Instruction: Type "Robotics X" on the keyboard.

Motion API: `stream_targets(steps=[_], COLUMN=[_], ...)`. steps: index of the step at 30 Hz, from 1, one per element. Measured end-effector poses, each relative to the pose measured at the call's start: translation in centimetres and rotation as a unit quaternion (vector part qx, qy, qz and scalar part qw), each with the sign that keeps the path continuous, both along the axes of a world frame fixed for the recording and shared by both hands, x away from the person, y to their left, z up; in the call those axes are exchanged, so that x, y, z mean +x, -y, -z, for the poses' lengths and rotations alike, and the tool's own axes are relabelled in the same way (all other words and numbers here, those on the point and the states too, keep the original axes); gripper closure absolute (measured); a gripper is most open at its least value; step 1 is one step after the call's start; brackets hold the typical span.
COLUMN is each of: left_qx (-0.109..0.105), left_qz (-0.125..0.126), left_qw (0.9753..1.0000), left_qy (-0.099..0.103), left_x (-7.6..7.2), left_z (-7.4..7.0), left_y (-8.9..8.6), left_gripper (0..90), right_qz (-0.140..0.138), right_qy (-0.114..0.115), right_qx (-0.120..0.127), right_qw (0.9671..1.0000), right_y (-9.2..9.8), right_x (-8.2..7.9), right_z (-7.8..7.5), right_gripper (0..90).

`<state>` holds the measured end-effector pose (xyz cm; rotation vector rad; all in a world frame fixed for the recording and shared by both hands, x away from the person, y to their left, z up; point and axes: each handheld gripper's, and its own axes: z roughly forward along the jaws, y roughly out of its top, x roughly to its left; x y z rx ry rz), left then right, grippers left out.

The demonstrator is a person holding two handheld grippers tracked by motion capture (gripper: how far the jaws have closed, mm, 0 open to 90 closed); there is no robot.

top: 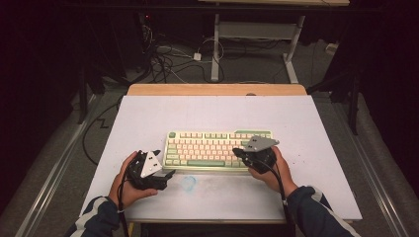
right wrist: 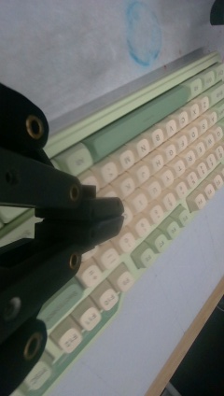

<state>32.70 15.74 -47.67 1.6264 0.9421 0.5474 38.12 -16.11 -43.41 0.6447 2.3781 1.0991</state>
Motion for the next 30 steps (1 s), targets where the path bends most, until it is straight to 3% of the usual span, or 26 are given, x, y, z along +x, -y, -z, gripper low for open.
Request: stream_targets(steps=[15, 23, 30], left_qx=[-0.001, 0.01, 0.012], left_qz=[-0.002, 0.004, 0.008], left_qw=[1.0, 0.9999, 0.9998], left_qy=[-0.006, -0.009, -0.011], left_x=[0.1, -0.1, -0.1], left_z=[0.1, 0.3, 0.4], left_y=[-0.4, -0.3, -0.1], left_gripper=[17.4, 17.4, 17.4], right_qz=[-0.018, -0.001, -0.008], right_qy=[-0.014, -0.022, -0.026], right_qx=[-0.038, -0.053, -0.069], right_qw=[0.999, 0.9983, 0.9973], right_y=[-4.9, -5.5, -6.0], right_x=[3.8, 4.4, 4.4], right_z=[1.1, 1.5, 1.7], right_gripper=[90.0, 90.0, 90.0])
